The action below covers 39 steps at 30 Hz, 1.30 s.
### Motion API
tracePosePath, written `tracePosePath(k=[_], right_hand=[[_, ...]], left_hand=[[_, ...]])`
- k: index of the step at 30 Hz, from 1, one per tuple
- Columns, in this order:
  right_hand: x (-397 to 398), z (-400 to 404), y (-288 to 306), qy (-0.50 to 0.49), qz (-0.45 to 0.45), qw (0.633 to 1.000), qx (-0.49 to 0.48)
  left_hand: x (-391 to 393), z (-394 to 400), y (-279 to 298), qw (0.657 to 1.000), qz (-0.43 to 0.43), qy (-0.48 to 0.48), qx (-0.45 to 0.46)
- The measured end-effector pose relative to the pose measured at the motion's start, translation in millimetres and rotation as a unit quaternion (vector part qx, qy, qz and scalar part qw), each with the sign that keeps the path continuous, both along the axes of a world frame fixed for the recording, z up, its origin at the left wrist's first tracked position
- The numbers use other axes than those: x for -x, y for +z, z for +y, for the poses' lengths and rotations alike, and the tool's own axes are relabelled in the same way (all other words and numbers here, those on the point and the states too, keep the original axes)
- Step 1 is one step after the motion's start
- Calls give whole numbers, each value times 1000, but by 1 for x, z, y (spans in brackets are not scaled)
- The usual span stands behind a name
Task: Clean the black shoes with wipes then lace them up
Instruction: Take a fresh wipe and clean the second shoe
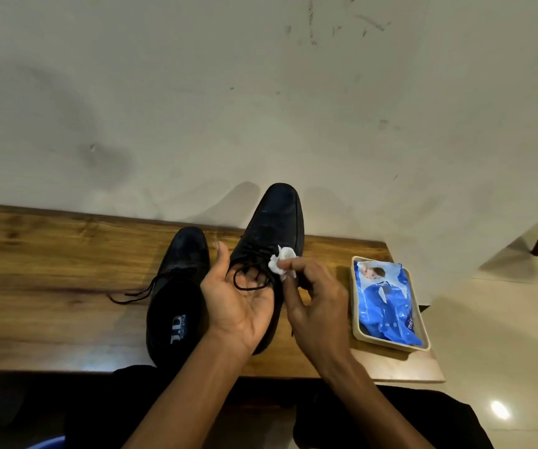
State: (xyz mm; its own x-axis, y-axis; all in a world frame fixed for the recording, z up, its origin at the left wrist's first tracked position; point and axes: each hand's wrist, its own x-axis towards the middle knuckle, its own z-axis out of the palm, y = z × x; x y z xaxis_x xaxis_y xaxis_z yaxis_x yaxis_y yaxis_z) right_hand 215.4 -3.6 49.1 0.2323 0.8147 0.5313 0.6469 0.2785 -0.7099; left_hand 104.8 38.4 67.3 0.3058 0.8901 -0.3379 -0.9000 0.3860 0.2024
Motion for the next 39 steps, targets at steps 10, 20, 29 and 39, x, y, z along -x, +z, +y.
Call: tracePosePath(k=[10, 20, 29, 39], right_hand=[[0, -17, -24, -18, 221, 963, 152], [-26, -28, -27, 81, 25, 922, 379], [-69, 24, -13, -29, 34, 955, 292], [-58, 93, -43, -72, -51, 966, 244]], left_hand=[[-10, 13, -11, 995, 2, 53, 80], [-27, 12, -38, 987, 62, 33, 143], [-36, 4, -49, 982, 93, 7, 162], [-31, 6, -52, 972, 115, 11, 204]])
